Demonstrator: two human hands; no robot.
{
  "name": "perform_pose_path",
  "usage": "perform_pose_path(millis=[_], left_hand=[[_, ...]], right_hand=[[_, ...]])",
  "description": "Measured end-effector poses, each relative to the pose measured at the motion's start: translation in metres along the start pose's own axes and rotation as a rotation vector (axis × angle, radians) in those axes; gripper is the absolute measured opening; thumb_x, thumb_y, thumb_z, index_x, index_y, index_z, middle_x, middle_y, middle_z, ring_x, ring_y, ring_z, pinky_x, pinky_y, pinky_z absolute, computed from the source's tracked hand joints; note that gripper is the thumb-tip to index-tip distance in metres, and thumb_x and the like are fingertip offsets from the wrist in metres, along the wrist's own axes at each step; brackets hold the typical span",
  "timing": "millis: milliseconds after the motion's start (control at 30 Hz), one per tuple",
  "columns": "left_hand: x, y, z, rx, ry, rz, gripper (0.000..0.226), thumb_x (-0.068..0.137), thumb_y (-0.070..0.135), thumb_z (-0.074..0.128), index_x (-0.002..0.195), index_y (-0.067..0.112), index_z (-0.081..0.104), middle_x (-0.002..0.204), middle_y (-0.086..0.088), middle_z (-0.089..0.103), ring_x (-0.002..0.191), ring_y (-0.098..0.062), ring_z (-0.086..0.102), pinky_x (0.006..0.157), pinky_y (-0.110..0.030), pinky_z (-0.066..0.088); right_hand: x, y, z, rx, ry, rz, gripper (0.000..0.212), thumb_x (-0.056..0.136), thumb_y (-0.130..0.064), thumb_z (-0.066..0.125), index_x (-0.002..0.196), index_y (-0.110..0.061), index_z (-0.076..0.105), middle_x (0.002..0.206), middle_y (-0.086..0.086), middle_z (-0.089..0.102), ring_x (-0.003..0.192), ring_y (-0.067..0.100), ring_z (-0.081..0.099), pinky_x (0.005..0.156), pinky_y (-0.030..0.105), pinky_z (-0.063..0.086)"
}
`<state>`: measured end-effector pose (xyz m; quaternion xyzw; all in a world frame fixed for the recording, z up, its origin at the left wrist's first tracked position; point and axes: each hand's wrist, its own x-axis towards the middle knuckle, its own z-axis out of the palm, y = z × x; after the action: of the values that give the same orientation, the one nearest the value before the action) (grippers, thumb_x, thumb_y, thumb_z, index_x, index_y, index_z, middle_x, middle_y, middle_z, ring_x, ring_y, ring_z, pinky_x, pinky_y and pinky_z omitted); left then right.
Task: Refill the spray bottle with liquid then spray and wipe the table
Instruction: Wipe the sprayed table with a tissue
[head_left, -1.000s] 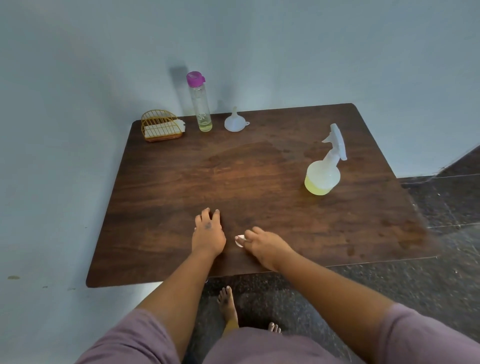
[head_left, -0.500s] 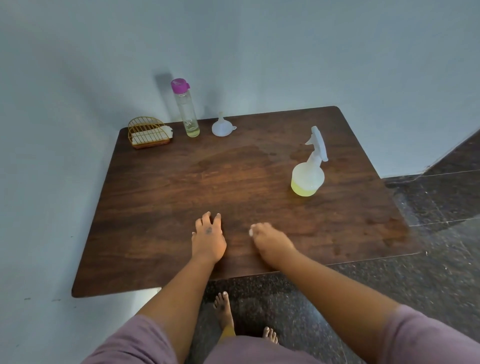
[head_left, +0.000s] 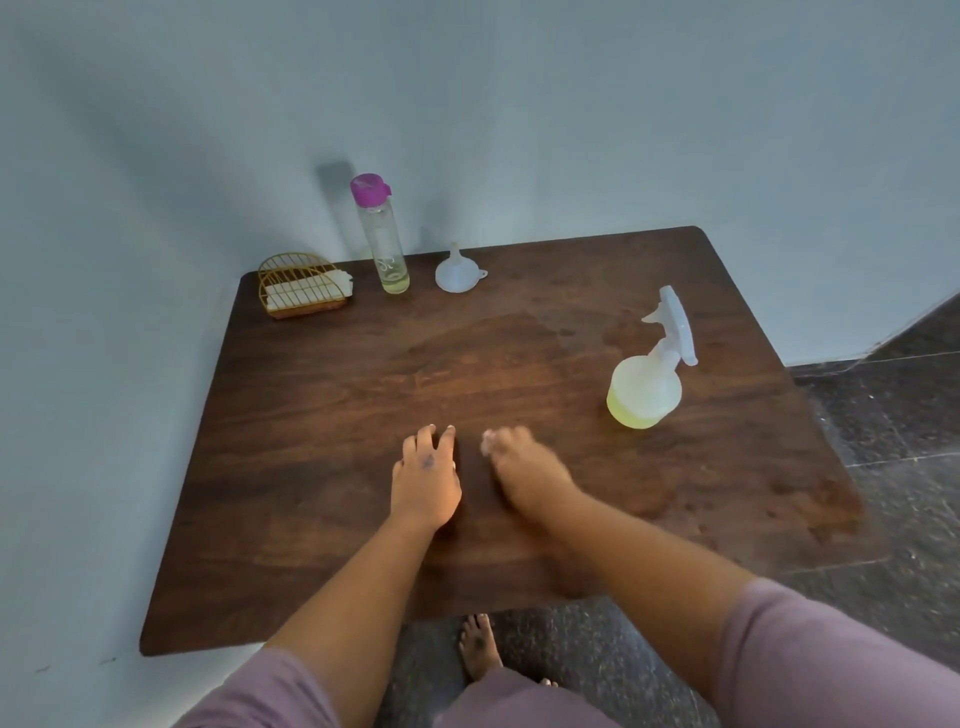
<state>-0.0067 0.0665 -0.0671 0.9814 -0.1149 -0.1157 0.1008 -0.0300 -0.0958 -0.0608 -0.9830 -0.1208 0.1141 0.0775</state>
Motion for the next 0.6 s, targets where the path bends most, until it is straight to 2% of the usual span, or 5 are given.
perform_pose_path(millis=[67,133,233,367,600], left_hand=[[0.012,-0.005,-0.004,-0.009,-0.013,-0.002,0.057,0.099,0.023,0.046,0.152,0.023,0.027,0.154,-0.006,0.027,0.138,-0.025,0.028,0.106,-0.04,0.037],[0.023,-0.01,-0.008,-0.008,-0.003,-0.007,0.057,0.098,0.022,0.046,0.152,0.023,0.027,0.153,-0.006,0.028,0.137,-0.025,0.029,0.106,-0.04,0.038],[0.039,-0.011,-0.011,-0.006,0.005,0.017,0.054,0.098,0.02,0.046,0.15,0.021,0.03,0.151,-0.006,0.032,0.135,-0.025,0.032,0.103,-0.04,0.04],[0.054,0.01,-0.01,-0.023,0.016,0.128,0.052,0.099,0.018,0.046,0.149,0.019,0.034,0.147,-0.005,0.037,0.132,-0.023,0.036,0.101,-0.036,0.042],[0.062,0.087,0.002,-0.129,-0.083,0.362,0.054,0.1,0.025,0.047,0.15,0.017,0.028,0.146,-0.002,0.035,0.133,-0.021,0.034,0.106,-0.034,0.04]], right_hand=[[-0.001,-0.02,0.006,-0.047,-0.059,-0.298,0.043,0.095,-0.009,0.041,0.139,-0.008,0.044,0.132,0.01,0.043,0.115,0.03,0.039,0.092,0.044,0.048],[0.001,-0.015,0.006,-0.14,-0.079,-0.407,0.046,0.096,-0.01,0.04,0.143,-0.01,0.04,0.13,0.009,0.044,0.112,0.03,0.04,0.093,0.043,0.047],[-0.003,0.021,0.0,-0.093,-0.007,-0.177,0.054,0.097,-0.009,0.038,0.149,-0.007,0.024,0.134,0.009,0.042,0.118,0.03,0.04,0.093,0.04,0.046],[-0.02,0.07,-0.007,-0.087,-0.003,0.242,0.051,0.098,-0.014,0.042,0.146,-0.003,0.03,0.134,0.01,0.047,0.117,0.026,0.046,0.091,0.037,0.049],[-0.078,0.089,0.001,-0.035,-0.035,0.175,0.05,0.096,-0.028,0.041,0.14,-0.005,0.043,0.125,0.009,0.053,0.11,0.029,0.053,0.089,0.041,0.048]])
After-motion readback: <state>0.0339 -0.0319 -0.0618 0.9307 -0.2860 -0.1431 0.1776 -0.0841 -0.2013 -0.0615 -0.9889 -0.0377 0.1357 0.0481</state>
